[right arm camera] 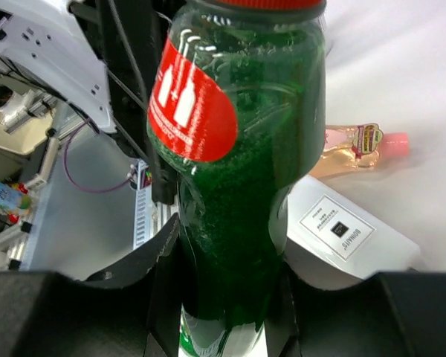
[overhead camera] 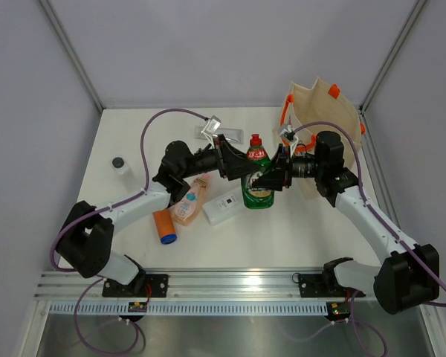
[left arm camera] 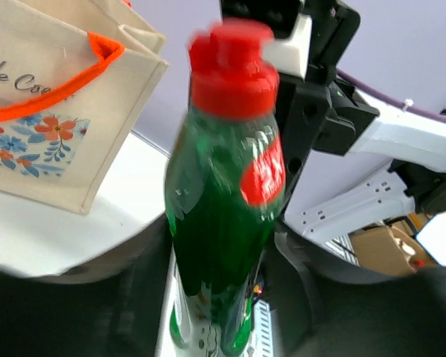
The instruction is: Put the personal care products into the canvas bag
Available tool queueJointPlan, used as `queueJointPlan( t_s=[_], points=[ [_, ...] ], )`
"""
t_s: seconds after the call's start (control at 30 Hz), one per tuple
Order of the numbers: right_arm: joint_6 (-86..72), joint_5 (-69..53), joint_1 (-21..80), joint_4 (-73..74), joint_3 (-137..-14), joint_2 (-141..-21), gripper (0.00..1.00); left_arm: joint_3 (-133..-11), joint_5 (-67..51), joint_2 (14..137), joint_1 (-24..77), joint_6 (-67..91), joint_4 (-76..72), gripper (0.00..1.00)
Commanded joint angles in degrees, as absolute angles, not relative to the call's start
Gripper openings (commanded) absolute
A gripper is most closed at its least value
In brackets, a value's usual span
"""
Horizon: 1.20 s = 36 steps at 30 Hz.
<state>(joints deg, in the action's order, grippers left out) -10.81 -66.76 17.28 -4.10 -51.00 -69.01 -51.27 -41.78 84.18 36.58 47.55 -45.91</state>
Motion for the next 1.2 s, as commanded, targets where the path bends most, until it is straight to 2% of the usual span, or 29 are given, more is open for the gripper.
queueJointPlan(
  t_s=[0.0,0.03,0.07,0.17,0.3,0.43,0.6,0.73,0.87,1.0,1.17],
  points=[
    [-3.79,-72.60,18.46,4.53,-54.13,-64.61,0.00,-57.66,-33.93,79.56,35.95,44.40,-45.30,0.65],
    [-1.69,-72.34,18.11,6.22,-55.45,-63.56,0.00,-57.74,-33.23,78.58,35.86,41.51,-43.26,0.73],
    [-0.54,-71.90,17.84,7.98,-56.33,-63.11,0.00,-57.74,-31.22,77.53,35.77,40.01,-41.15,0.86],
    [5.08,-71.81,15.48,16.84,-60.71,-61.70,0.00,-57.57,-26.30,71.83,34.46,32.63,-29.49,0.98],
    [6.77,-72.25,9.77,21.78,-64.24,-60.65,0.00,-57.48,-20.93,67.25,32.88,25.61,-18.15,0.99],
    [6.94,-70.41,1.69,24.78,-73.28,-60.82,0.00,-57.31,-16.27,62.06,32.61,17.59,-5.04,0.99],
    [6.77,-55.31,-6.66,26.63,-86.62,-65.03,0.00,-54.41,-11.52,54.42,32.61,12.23,7.53,0.99],
    [7.90,-38.28,-9.05,25.14,-92.80,-71.52,0.00,-49.49,-8.01,48.18,32.61,12.04,10.72,0.99],
    [8.44,-28.41,-9.49,22.59,-96.59,-78.56,0.00,-45.45,-4.67,43.51,32.61,13.97,13.09,0.99],
    [8.26,-25.40,-9.49,24.34,-100.10,-87.86,0.00,-42.28,-0.89,41.31,32.61,18.10,14.24,0.99],
    [13.26,-28.03,-9.32,29.09,-98.36,-92.98,0.01,-41.75,-0.26,42.97,32.61,20.47,16.26,0.99]
  ],
)
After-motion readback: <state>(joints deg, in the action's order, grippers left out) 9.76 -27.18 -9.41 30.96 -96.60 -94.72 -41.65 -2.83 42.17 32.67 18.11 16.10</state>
